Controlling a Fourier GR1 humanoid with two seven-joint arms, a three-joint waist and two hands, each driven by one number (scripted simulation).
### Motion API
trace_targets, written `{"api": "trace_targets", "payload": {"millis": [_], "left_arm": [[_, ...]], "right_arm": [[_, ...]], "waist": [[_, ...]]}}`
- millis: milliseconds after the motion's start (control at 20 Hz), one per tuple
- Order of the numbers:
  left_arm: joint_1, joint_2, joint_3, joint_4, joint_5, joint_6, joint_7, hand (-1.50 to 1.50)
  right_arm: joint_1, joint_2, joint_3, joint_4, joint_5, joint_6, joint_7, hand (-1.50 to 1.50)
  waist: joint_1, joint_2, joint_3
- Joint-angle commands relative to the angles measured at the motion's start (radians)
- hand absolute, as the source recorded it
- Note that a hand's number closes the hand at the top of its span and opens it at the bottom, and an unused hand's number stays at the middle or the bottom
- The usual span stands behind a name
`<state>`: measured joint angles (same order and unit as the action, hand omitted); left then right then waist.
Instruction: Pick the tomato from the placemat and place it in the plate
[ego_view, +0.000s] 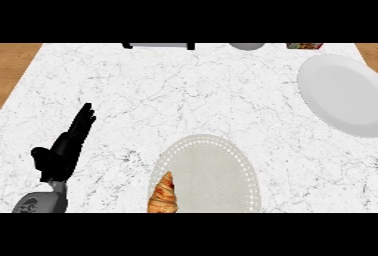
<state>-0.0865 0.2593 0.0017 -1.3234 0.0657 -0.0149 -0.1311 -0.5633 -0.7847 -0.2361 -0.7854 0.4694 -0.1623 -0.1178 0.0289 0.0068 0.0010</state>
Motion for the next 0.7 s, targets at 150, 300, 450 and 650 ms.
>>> {"api": "trace_targets", "payload": {"millis": [150,300,450,650], "left_arm": [[-0.065,0.007,0.029,0.101,0.001,-0.032,-0.019,0.00],[-0.001,-0.016,-0.001,0.009,-0.018,-0.002,-0.021,0.00],[-0.034,-0.040,-0.002,0.032,-0.020,0.004,-0.016,0.00],[0.001,0.013,0.029,-0.011,0.008,-0.048,-0.014,0.00]], "right_arm": [[-0.223,0.139,0.055,0.240,0.102,-0.120,0.024,1.50],[-0.194,0.146,-0.095,0.298,-0.033,-0.178,-0.035,1.50],[-0.311,0.137,-0.059,0.446,0.044,-0.218,0.024,-1.50],[-0.302,0.145,-0.118,0.517,-0.009,-0.210,-0.005,-1.50]], "waist": [[-0.002,0.003,0.000],[0.002,0.002,0.001],[0.011,0.006,0.001],[0.013,0.007,0.002]]}}
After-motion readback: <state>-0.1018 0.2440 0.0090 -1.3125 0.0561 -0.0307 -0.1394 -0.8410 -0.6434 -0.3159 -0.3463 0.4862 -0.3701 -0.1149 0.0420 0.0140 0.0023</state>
